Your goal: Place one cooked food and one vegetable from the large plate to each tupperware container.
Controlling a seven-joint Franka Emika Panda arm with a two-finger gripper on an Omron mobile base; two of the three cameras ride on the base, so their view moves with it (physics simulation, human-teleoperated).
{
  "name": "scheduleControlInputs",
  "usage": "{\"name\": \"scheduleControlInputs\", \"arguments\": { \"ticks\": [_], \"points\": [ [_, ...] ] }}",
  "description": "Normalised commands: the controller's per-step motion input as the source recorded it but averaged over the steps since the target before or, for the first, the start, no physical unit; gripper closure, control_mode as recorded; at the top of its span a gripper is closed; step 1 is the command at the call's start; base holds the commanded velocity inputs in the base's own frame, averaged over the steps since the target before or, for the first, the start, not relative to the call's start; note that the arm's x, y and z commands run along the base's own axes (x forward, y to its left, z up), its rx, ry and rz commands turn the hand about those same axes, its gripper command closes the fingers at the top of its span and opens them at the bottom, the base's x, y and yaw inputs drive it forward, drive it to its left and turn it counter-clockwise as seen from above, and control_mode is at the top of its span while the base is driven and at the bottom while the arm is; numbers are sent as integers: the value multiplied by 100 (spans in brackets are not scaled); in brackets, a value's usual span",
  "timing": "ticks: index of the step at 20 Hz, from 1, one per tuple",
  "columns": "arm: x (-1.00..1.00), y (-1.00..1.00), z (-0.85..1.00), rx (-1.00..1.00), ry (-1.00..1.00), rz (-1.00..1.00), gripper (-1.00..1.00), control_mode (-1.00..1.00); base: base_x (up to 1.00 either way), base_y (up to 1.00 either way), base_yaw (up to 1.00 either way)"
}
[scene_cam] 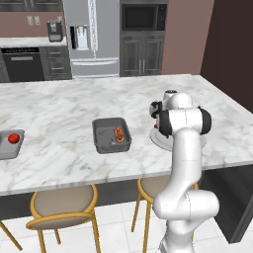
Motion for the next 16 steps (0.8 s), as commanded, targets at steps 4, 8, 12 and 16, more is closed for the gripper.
{"name": "scheduleControlInputs", "arguments": {
  "ticks": [4, 8, 12, 16],
  "points": [
    [0, 0, -3, 0, 1, 4, 100, -100, 0, 0, 0],
    [0, 8, 0, 0, 0, 0, 100, -100, 0, 0, 0],
    [-6, 26, 5, 0, 0, 0, 100, -100, 0, 0, 0],
    [-47, 22, 49, 0, 0, 0, 100, -100, 0, 0, 0]
  ]
}}
